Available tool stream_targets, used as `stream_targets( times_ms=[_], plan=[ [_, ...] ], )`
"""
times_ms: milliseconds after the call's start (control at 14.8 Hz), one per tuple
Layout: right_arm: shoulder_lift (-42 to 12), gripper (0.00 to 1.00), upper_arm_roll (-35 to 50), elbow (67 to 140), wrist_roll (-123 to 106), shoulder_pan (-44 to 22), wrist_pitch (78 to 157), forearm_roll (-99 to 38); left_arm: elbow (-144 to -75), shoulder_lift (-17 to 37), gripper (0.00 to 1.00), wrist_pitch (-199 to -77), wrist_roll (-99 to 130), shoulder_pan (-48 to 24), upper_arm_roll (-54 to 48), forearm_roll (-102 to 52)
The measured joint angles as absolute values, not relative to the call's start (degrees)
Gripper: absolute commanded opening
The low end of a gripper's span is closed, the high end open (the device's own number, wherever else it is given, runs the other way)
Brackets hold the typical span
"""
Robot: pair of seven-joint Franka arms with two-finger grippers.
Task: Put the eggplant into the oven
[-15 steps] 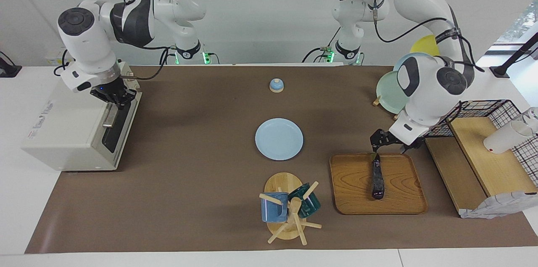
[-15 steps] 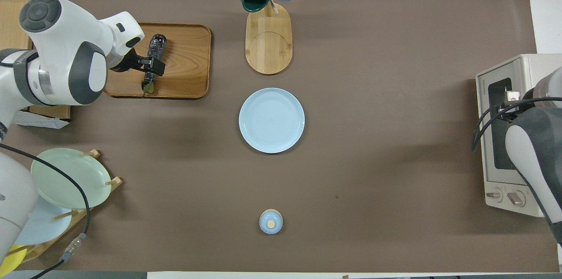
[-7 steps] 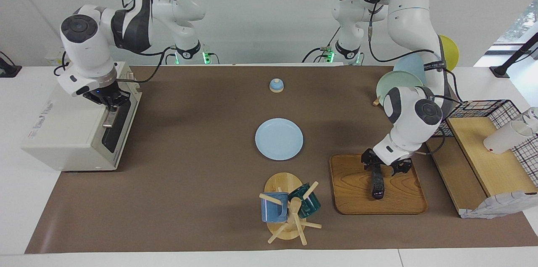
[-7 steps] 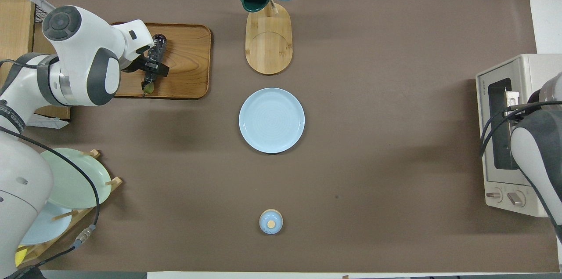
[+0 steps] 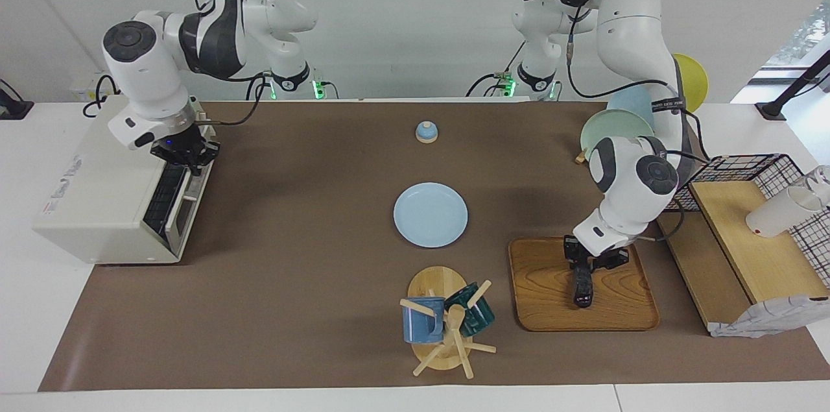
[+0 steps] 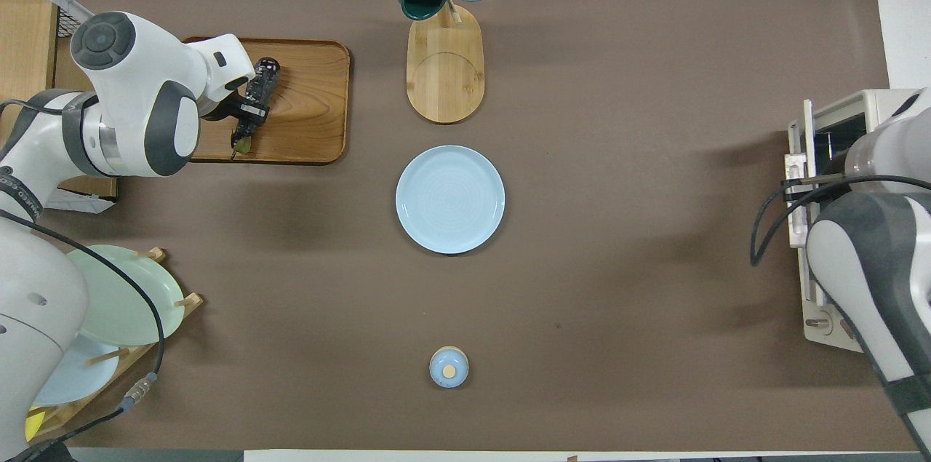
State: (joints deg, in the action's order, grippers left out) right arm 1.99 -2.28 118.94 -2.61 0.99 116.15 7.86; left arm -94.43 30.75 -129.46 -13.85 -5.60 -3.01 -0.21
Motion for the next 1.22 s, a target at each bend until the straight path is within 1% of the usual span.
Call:
stream_targets(
  times_ms=[135,270,406,541,676,811,1014,1217],
  plan=[
    [1.3,0.00,-1.9,121.1,-1.5,-0.3,119.8,6.3,-93.5,30.2,0.00,-127.9,-13.6,-5.6,-3.0,-0.9],
    [-0.4,0.00,-1.7,122.8,-1.4,-0.7,123.8,3.2,-92.9,27.5,0.00,-123.2,-12.1,-5.6,-3.1,-2.7],
    [-2.0,0.00,-1.5,124.4,-1.3,-1.2,128.5,2.2,-92.8,22.6,0.00,-115.5,-9.1,-5.7,-3.3,-3.5],
    [-4.6,0.00,-1.4,126.1,0.2,-2.2,132.9,2.1,-93.2,16.6,0.00,-107.9,-5.6,-6.5,-3.7,-6.2],
    [-7.7,0.00,-1.3,126.5,1.1,-2.6,135.7,2.1,-95.0,11.6,0.00,-104.0,-1.0,-8.9,-3.8,-8.9],
    [-9.8,0.00,-1.4,126.5,1.3,-2.6,137.5,1.0,-98.1,8.0,0.00,-103.5,4.9,-12.8,-3.9,-10.5],
    [-10.4,0.00,-1.8,125.8,1.3,-2.7,138.5,-2.2,-102.1,5.5,0.00,-105.0,13.0,-19.9,-4.1,-11.5],
    [-10.4,0.00,-1.8,124.9,1.6,-4.6,138.1,-5.3,-108.4,4.9,0.00,-114.9,19.7,-27.2,-4.2,-12.7]
  ],
)
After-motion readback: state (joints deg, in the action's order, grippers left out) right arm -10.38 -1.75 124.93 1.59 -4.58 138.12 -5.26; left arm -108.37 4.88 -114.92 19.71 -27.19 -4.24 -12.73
